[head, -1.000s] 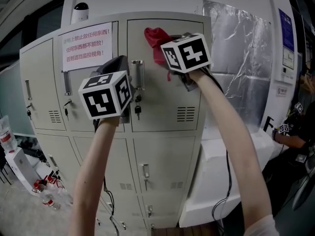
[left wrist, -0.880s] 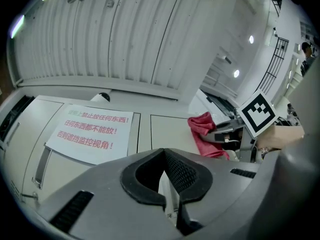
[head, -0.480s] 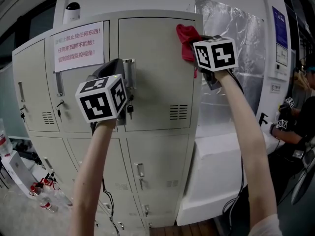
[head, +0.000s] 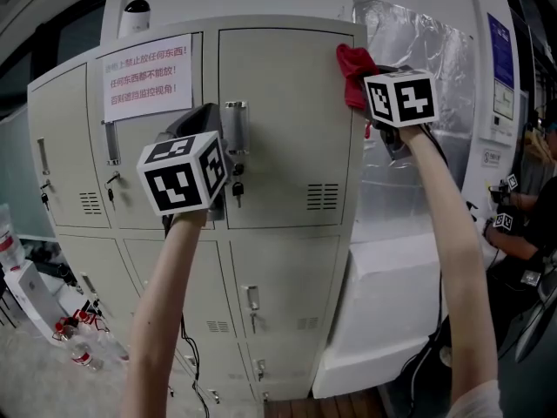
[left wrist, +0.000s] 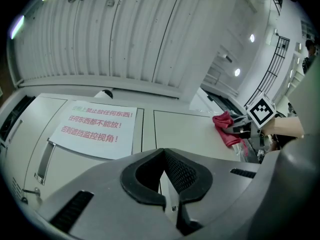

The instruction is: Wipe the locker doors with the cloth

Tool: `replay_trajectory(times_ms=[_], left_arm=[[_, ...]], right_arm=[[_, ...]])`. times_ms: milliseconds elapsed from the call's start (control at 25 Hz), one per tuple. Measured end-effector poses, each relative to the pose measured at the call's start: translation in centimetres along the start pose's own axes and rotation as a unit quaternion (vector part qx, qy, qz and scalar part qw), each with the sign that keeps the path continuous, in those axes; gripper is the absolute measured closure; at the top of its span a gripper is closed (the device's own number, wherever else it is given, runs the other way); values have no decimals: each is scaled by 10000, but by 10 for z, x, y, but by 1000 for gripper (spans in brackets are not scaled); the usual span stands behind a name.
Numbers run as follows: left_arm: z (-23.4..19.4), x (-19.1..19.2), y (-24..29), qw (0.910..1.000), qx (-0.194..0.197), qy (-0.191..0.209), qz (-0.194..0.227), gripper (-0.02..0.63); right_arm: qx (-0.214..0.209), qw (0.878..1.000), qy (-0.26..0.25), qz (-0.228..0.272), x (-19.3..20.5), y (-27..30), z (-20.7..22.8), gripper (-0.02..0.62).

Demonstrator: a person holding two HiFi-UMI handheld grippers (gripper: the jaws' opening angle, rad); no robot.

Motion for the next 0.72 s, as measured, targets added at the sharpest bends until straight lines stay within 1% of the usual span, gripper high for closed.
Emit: replay_trajectory(times_ms=[120, 240, 280, 360, 480, 600, 720], left_arm=[[-6, -3, -3, 10000, -61, -38, 22, 591], [-8, -5, -7, 10000, -62, 9, 21, 591], [-8, -5, -9, 10000, -61, 30, 22, 591], [-10, -4, -13, 10000, -76, 33, 36, 591], [-13, -1, -18, 9999, -98, -4, 25, 591], [-13, 8, -23, 9999, -112, 51, -68, 591], [-10, 17, -27, 9996, -95, 194, -173, 591]], right_arm=[[60, 10000, -14, -57, -2, 0, -1, 569], [12, 9998, 125, 151, -7, -9, -10, 568], [-110, 9993, 229, 291, -11, -14, -17, 569], [-529, 9956, 496, 596, -23, -24, -41, 569], [-1258, 9837, 914, 907, -40, -30, -87, 568], [-1787, 9715, 1154, 1043, -51, -23, -129, 569], [-2062, 9658, 1226, 980, -52, -9, -164, 569]])
Point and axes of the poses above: the fingertips, and each gripper's own axes: y forward along the fingers, z to its right, x out of its underside, the point moved 4 cm from there along -y, backward along the fingers
